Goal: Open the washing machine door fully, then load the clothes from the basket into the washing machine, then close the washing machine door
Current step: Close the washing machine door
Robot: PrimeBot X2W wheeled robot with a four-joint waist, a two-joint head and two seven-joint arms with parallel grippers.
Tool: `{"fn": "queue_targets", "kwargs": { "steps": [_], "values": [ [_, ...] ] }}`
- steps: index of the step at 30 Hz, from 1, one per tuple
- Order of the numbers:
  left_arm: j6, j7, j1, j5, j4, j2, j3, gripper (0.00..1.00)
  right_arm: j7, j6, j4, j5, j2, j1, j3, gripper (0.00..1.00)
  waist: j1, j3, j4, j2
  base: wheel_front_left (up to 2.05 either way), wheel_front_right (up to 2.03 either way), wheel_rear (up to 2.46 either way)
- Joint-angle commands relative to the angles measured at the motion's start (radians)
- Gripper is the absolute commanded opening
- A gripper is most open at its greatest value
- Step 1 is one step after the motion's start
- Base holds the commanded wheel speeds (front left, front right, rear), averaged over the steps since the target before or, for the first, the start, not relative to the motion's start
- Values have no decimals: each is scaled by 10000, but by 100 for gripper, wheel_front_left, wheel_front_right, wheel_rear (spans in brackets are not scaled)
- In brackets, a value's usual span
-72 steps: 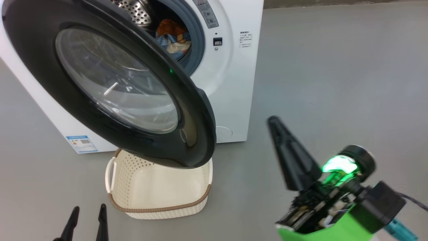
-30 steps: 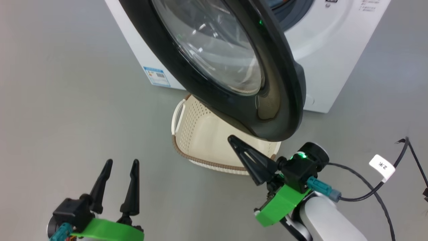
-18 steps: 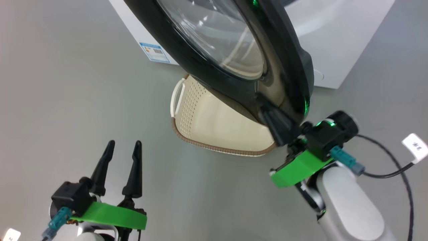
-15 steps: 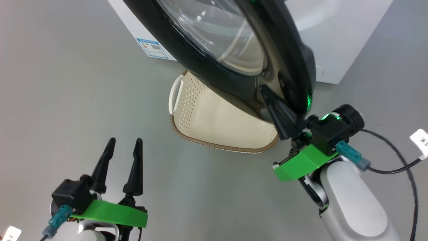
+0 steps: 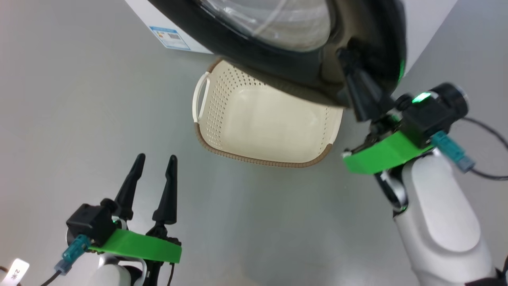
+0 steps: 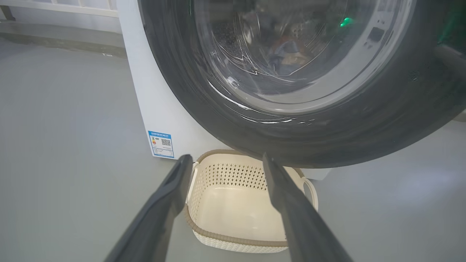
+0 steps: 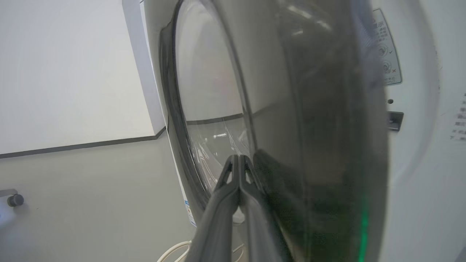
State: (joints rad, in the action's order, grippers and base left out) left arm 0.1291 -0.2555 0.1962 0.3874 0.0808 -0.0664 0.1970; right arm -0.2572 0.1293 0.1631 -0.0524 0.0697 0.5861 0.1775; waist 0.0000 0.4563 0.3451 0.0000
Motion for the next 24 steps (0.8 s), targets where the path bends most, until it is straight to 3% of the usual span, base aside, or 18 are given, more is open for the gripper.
{"fn": "queue_targets", "kwargs": {
  "steps": [1, 24],
  "values": [
    [15, -63, 211, 72, -269, -263, -281, 100, -46, 14, -326, 97, -192, 226, 17, 0, 0, 157, -9, 0, 0, 0, 0],
    [15, -63, 1224, 468, -477, -417, -8, 100, -46, 14, 284, 515, -194, 3404, -1334, 0, 0, 1792, -236, 0, 0, 0, 0]
  ]
}}
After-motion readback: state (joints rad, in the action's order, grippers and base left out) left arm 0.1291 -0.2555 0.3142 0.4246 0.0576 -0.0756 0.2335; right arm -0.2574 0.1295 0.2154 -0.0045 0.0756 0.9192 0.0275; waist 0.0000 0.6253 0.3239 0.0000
